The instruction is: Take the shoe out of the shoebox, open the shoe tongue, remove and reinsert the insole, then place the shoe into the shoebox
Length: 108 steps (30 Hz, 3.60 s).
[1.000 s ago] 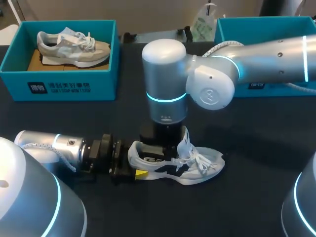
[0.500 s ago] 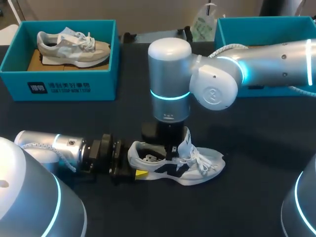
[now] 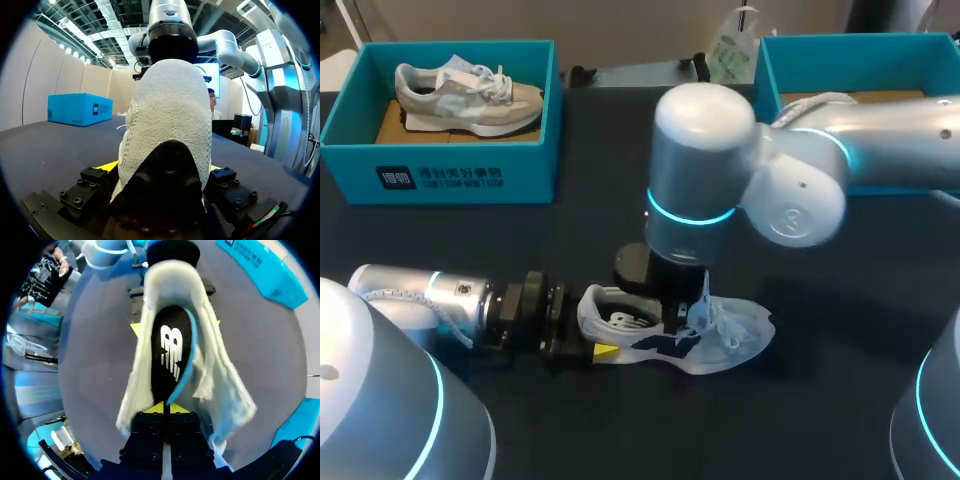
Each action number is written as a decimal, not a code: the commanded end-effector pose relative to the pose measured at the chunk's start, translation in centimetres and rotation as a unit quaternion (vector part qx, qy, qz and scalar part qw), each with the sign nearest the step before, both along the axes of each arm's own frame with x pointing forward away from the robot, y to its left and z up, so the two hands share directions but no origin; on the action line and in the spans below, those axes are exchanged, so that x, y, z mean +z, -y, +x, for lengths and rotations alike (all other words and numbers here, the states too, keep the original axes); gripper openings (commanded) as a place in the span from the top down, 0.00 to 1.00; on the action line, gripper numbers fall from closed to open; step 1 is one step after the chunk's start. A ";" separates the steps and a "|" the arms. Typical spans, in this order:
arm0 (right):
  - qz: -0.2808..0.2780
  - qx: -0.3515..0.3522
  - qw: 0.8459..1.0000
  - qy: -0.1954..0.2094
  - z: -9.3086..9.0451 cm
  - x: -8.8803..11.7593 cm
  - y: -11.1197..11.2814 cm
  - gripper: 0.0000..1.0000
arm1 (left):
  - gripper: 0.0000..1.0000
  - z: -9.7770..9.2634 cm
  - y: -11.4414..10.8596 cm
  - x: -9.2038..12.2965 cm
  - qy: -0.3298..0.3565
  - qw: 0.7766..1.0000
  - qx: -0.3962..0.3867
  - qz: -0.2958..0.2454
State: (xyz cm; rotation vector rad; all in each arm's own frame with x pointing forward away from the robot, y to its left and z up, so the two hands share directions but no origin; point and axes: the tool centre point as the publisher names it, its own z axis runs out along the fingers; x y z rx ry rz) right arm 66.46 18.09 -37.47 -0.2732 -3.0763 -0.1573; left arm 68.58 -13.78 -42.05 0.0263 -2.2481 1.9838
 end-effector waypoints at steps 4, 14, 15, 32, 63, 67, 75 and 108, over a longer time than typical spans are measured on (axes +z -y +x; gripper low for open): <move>0.084 0.008 0.995 0.052 -0.7 2.3 1.5 1.00 | 1.00 0.3 0.3 0.0 0.000 1.000 0.002 0.000; 0.128 0.022 0.989 0.067 0.3 2.8 1.6 1.00 | 1.00 0.3 0.3 0.0 0.000 1.000 0.002 0.000; 0.132 0.027 0.989 0.068 0.5 2.9 1.6 1.00 | 1.00 0.3 0.3 0.0 0.000 1.000 0.002 0.000; 0.170 0.086 0.979 0.069 1.6 5.1 1.8 1.00 | 1.00 0.3 0.3 0.0 0.000 1.000 0.002 0.000; 0.109 0.251 0.960 -0.063 3.9 5.7 -4.1 1.00 | 1.00 0.3 0.3 0.0 0.000 1.000 0.002 0.000; 0.104 0.271 0.953 -0.082 3.9 5.7 -4.6 1.00 | 1.00 0.3 0.3 0.0 0.000 1.000 0.002 0.000; 0.106 0.293 0.944 -0.105 3.5 5.3 -5.1 1.00 | 1.00 0.3 0.3 0.0 0.000 1.000 0.002 0.000; 0.170 0.223 0.947 -0.154 3.8 7.9 -4.2 0.00 | 1.00 0.3 0.3 0.0 0.000 1.000 0.002 0.000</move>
